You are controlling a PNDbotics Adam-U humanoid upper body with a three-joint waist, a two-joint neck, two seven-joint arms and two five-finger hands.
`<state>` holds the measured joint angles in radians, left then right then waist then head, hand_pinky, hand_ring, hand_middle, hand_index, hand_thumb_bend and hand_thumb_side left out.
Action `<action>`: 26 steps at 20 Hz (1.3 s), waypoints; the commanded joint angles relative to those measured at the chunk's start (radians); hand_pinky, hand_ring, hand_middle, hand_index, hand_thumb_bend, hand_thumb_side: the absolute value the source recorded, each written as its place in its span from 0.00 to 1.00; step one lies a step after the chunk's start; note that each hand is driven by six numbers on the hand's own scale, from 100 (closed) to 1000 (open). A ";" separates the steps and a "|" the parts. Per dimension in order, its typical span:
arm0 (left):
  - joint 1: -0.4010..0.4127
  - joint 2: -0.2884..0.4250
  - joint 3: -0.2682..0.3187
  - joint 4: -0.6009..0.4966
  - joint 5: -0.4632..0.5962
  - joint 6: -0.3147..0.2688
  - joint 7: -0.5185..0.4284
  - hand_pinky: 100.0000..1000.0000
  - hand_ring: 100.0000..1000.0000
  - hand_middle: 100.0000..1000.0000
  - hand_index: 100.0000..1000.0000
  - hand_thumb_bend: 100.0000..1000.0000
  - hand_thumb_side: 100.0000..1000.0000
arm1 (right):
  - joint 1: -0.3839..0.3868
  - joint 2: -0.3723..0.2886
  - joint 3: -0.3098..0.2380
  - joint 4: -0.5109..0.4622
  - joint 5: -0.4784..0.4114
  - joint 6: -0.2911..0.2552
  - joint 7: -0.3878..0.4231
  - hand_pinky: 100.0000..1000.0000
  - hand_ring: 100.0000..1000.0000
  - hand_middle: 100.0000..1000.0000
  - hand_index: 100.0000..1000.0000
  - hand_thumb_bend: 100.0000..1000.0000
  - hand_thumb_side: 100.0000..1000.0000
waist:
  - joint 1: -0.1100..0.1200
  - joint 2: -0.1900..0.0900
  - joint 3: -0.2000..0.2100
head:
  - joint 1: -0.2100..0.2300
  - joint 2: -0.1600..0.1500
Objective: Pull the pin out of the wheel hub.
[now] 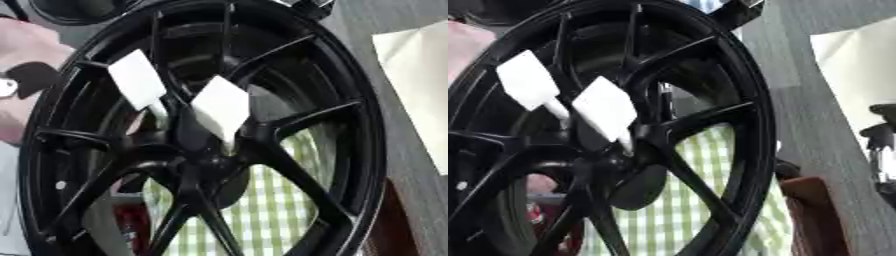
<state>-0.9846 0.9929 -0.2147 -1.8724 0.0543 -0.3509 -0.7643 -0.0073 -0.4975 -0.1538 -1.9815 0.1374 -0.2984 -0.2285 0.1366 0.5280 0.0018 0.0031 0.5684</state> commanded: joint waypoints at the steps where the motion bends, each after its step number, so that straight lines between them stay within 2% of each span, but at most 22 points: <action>1: -0.025 0.016 -0.006 0.001 -0.024 -0.078 -0.082 0.87 0.81 0.74 0.83 0.29 0.24 | 0.003 -0.013 -0.005 -0.018 -0.006 -0.002 0.005 0.86 0.54 0.68 0.74 0.00 0.54 | -0.023 -0.288 0.000 | 0.018 -0.010; 6: -0.068 -0.011 -0.048 0.026 -0.040 -0.095 -0.113 0.84 0.78 0.74 0.84 0.30 0.25 | 0.005 -0.016 -0.004 -0.018 -0.006 -0.005 0.007 0.86 0.54 0.68 0.74 0.00 0.53 | -0.027 -0.288 -0.008 | 0.014 -0.009; 16: -0.153 -0.074 -0.140 0.094 -0.072 -0.129 -0.142 0.84 0.78 0.76 0.85 0.31 0.26 | 0.006 -0.018 0.002 -0.018 0.001 -0.010 0.010 0.86 0.54 0.68 0.74 0.00 0.53 | -0.030 -0.279 -0.024 | 0.004 -0.009; 26: -0.157 -0.085 -0.206 0.155 -0.152 -0.182 -0.143 0.85 0.79 0.76 0.83 0.38 0.29 | 0.002 -0.020 0.005 -0.018 -0.001 -0.010 0.012 0.86 0.54 0.68 0.74 0.00 0.53 | -0.024 -0.275 -0.035 | 0.005 -0.007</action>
<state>-1.1268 0.8909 -0.4248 -1.7188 -0.0849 -0.3653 -0.7499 -0.0038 -0.4975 -0.1470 -1.9815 0.1370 -0.3073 -0.2196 0.1268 0.5280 -0.0326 0.0078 0.5688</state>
